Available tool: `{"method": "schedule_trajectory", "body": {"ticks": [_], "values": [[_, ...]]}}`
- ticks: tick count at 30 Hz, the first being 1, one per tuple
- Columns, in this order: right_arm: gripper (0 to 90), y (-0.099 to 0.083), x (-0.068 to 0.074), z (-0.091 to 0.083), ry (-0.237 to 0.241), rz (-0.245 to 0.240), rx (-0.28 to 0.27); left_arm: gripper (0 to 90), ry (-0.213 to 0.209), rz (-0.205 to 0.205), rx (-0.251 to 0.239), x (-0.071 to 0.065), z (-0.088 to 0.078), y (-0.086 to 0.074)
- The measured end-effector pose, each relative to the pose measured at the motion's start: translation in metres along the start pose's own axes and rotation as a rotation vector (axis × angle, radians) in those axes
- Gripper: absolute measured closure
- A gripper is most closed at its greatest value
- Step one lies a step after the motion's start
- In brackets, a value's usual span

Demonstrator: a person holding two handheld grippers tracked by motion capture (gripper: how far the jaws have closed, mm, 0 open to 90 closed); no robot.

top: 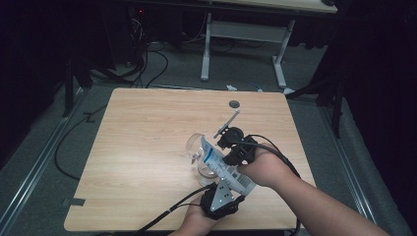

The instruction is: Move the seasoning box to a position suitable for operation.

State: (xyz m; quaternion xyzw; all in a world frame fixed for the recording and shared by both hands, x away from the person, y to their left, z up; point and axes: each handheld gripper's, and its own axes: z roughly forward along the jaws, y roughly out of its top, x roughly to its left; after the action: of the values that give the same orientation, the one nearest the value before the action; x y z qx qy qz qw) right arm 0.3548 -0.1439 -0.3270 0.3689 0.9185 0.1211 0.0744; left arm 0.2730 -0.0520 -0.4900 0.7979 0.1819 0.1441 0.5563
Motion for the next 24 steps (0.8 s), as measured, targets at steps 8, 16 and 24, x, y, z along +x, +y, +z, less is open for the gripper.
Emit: {"method": "schedule_trajectory", "body": {"ticks": [8, 16, 24], "values": [[89.8, 0.0012, 0.0005, -0.001, -0.003, 0.007, 0.002, 60.5, -0.009, -0.011, -0.009, 0.0002, -0.0005, 0.001], [89.7, 0.002, 0.0006, -0.001, 0.001, 0.0, -0.005, 60.4, -0.009, -0.01, -0.012, 0.0003, -0.0015, 0.0015], [89.8, 0.0011, 0.0002, -0.0014, 0.001, 0.0, 0.002, 60.4, -0.013, -0.013, -0.014, -0.001, -0.0005, 0.0015]]}}
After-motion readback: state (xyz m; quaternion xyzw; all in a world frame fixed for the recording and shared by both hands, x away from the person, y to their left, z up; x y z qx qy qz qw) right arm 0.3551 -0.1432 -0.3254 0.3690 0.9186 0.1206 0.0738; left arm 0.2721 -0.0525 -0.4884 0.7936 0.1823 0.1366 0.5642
